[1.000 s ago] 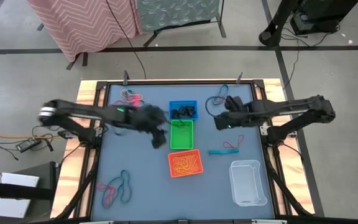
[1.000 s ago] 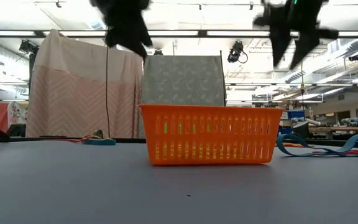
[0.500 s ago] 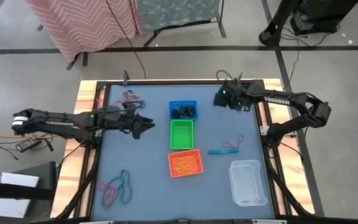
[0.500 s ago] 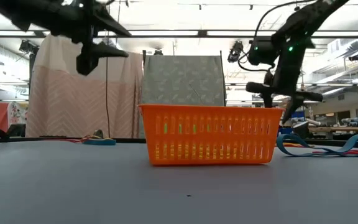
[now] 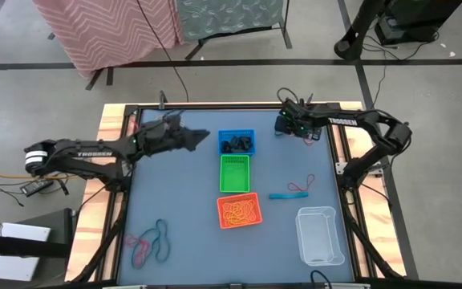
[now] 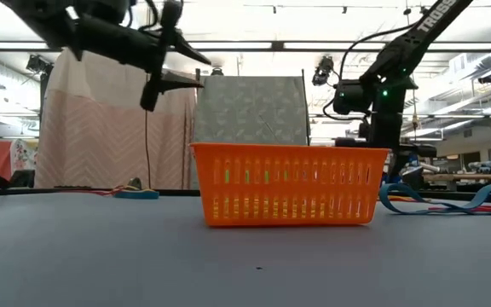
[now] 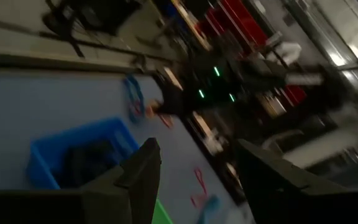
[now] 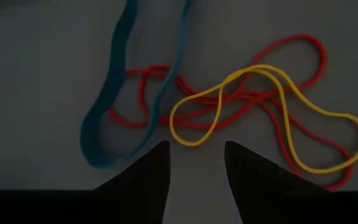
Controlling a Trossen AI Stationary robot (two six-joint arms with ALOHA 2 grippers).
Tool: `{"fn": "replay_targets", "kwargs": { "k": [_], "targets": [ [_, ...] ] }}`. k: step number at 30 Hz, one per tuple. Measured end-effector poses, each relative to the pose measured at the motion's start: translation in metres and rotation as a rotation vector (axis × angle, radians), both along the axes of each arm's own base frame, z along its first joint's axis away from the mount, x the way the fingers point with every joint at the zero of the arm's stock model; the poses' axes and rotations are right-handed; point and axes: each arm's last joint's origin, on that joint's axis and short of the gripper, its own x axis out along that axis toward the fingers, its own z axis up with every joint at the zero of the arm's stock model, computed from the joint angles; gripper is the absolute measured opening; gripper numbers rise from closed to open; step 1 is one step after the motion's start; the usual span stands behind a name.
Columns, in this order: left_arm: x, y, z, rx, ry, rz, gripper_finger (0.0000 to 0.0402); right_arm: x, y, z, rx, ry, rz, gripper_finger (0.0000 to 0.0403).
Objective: Sort rubber bands into baskets
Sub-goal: Put the yellow rubber band into the orange bin
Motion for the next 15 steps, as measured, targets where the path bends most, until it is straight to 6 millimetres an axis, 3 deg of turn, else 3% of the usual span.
{"fn": "replay_targets", "kwargs": {
  "k": [4,9,15],
  "targets": [
    [0.011,0.025,0.005,0.034,0.027,0.02,0.0207,-0.002,-0.003,-0.006,0.006,0.033,-0.029,0.0147],
    [0.024,0.06,0.011,0.067,0.05,-0.114,0.0207,-0.004,-0.012,-0.017,0.008,0.027,-0.146,0.0124],
    [0.024,0.091,0.027,0.132,0.035,-0.22,0.0207,0.003,-0.014,-0.028,0.039,-0.015,-0.24,0.0114]
  ]
}}
